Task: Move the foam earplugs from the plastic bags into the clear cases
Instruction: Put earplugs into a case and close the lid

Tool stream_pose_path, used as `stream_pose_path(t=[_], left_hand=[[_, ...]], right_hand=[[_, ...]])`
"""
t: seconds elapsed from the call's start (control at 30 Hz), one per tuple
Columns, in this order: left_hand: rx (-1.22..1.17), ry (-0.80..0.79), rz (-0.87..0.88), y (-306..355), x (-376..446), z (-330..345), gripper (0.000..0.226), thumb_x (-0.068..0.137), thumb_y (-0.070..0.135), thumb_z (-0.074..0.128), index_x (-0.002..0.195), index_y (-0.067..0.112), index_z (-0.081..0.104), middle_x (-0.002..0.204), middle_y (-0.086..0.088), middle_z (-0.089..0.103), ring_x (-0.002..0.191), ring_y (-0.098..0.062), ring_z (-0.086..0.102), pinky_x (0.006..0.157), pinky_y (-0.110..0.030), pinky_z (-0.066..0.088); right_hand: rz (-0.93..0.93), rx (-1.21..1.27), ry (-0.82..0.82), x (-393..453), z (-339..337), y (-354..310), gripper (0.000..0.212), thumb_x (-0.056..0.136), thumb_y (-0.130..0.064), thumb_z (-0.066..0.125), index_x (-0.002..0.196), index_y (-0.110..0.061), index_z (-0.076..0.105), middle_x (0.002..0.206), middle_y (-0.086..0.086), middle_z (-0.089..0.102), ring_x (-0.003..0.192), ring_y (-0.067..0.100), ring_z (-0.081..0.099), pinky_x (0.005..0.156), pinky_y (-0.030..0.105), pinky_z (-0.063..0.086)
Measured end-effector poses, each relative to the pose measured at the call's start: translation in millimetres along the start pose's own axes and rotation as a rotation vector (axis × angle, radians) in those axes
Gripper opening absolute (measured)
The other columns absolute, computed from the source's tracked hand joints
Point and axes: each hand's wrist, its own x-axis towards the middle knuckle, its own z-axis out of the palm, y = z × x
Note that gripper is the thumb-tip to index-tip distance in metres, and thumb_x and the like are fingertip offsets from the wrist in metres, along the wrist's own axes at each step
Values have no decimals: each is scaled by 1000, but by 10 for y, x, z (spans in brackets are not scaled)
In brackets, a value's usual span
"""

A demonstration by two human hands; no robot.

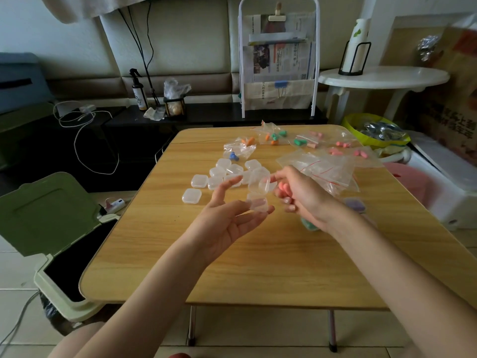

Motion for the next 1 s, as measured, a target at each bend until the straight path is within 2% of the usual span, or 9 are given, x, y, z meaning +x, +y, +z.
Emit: stream_pose_path(t=[0.07, 0.13, 0.3, 0.47, 0.57, 0.73, 0.83, 0.9, 1.0], left_hand=[[28, 11, 42, 9, 24, -12, 46, 91, -11, 46, 126, 19, 48, 111, -29, 65, 100, -42, 65, 78, -33, 59], [43, 14, 61, 15, 37, -12, 41, 90, -10, 49, 121, 17, 51, 114, -28, 64, 101, -41, 65, 79, -32, 58], [91, 30, 120, -22, 93, -50, 39, 90, -8, 50, 120, 16, 52, 119, -29, 60, 106, -43, 62, 86, -36, 56], [73, 46, 168, -18, 89, -16, 52, 76, -5, 63, 122, 15, 49, 118, -26, 63, 98, -32, 68, 91, -37, 54], [57, 58, 175, -31, 117, -5, 41, 90, -9, 50, 124, 13, 48, 113, -23, 66, 94, -29, 69, 90, -36, 55], [65, 24, 152, -68, 145, 60, 42, 86, -12, 54, 123, 6, 47, 104, -20, 69, 97, -26, 67, 90, -34, 55], [53, 17, 151, -67, 157, 84, 40, 87, -11, 54, 123, 6, 48, 100, -17, 69, 93, -24, 67, 91, -33, 54], [46, 13, 148, -62, 151, 92, 35, 89, -6, 54, 122, 7, 49, 98, -16, 67, 93, -25, 65, 93, -34, 53], [100, 2, 165, -70, 139, 88, 40, 87, -3, 59, 125, 4, 47, 103, -18, 66, 96, -25, 64, 94, -34, 52]], right_hand=[[27, 236, -38, -9, 6, -23, 25, 95, -6, 31, 106, -4, 53, 70, 0, 40, 58, 8, 31, 49, 22, 25], [-25, 287, -5, -28, -2, -19, 23, 97, 1, 33, 110, -1, 52, 77, 4, 47, 62, 9, 37, 49, 21, 28], [-108, 331, 17, -70, 0, -16, 10, 97, 0, 47, 106, -3, 50, 96, 14, 68, 69, 11, 57, 56, 18, 43], [-156, 359, 62, -70, 14, 18, 11, 92, 1, 55, 99, 0, 63, 94, 11, 65, 86, 21, 67, 75, 20, 56], [-154, 317, 64, -90, 23, 21, 10, 89, -2, 61, 95, -4, 69, 91, 10, 68, 83, 19, 67, 74, 21, 57], [-248, 64, 132, -108, 67, 39, 7, 86, -10, 69, 87, -17, 71, 74, -3, 72, 70, -2, 64, 67, 12, 47], [-274, -30, 178, -114, 74, 55, 9, 84, -14, 72, 89, -12, 65, 73, -1, 74, 73, 5, 69, 77, 24, 51], [-320, -73, 197, -135, 93, 59, 13, 82, -13, 74, 86, -8, 63, 72, 0, 74, 71, 8, 71, 75, 22, 53], [-349, -128, 239, -146, 124, 59, 8, 81, -12, 75, 81, -12, 67, 71, -2, 74, 68, 5, 70, 70, 20, 55]])
